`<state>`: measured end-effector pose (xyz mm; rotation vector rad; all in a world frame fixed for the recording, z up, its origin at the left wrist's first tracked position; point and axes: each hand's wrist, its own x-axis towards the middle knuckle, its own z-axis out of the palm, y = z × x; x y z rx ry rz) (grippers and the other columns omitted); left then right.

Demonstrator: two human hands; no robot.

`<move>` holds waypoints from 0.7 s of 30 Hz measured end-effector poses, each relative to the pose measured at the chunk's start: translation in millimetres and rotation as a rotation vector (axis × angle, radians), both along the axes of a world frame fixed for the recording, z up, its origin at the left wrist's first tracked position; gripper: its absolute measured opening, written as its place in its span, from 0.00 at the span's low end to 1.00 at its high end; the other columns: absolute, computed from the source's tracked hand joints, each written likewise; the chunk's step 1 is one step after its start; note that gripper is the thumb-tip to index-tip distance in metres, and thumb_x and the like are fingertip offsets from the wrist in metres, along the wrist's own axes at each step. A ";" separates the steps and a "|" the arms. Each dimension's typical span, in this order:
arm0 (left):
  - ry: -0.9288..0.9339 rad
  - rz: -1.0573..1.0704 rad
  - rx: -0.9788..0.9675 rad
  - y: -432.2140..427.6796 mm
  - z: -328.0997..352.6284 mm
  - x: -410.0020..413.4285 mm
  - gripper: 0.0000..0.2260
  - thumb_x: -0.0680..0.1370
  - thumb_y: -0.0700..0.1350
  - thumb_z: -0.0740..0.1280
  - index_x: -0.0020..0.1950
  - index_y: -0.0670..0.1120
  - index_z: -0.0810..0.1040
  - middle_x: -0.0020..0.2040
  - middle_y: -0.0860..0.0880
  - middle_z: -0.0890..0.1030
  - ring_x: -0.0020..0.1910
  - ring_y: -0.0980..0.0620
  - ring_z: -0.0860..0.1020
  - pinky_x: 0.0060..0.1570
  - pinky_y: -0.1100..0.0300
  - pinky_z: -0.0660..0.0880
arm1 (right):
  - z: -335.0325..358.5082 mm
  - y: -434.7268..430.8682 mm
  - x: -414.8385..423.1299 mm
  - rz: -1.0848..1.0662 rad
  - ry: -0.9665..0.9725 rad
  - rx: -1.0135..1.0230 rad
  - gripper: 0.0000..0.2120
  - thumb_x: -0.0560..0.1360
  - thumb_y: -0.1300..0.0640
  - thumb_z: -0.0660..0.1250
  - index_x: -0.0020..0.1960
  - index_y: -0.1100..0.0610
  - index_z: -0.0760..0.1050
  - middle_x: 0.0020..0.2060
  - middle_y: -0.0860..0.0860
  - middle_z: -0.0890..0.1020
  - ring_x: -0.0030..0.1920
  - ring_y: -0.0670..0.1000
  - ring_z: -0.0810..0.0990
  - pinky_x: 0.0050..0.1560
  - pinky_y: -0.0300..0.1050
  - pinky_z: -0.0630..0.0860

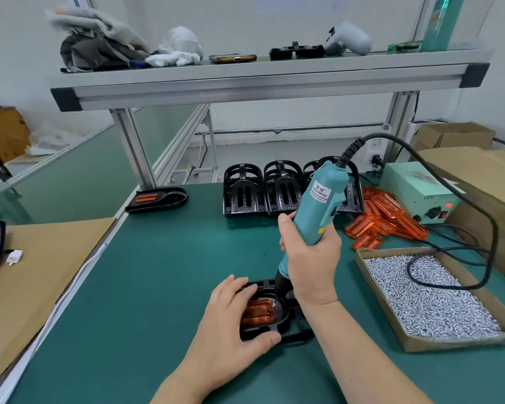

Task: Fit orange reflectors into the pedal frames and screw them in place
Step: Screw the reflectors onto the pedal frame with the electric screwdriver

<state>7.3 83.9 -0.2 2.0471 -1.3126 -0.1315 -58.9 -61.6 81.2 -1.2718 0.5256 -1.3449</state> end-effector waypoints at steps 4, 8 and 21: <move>-0.008 -0.008 0.002 -0.7 0.4 0.3 0.42 0.67 0.72 0.67 0.75 0.52 0.68 0.75 0.62 0.61 0.77 0.64 0.47 0.75 0.64 0.51 | -3.9 0.7 0.3 -0.001 0.027 -0.012 0.10 0.71 0.54 0.72 0.42 0.59 0.75 0.31 0.52 0.77 0.31 0.52 0.74 0.35 0.48 0.74; -0.011 -0.010 0.007 -0.2 -0.1 0.9 0.42 0.66 0.72 0.67 0.75 0.53 0.67 0.75 0.63 0.60 0.77 0.65 0.47 0.73 0.67 0.50 | -4.7 2.3 1.8 0.002 0.041 -0.018 0.09 0.71 0.54 0.72 0.41 0.59 0.75 0.30 0.53 0.77 0.31 0.53 0.74 0.35 0.47 0.74; -0.021 -0.009 -0.020 -1.8 0.3 1.2 0.41 0.66 0.72 0.67 0.74 0.52 0.69 0.72 0.64 0.61 0.75 0.66 0.51 0.68 0.76 0.48 | -7.8 6.5 1.7 0.026 0.059 -0.029 0.14 0.72 0.54 0.71 0.40 0.64 0.71 0.29 0.59 0.74 0.29 0.52 0.72 0.32 0.47 0.72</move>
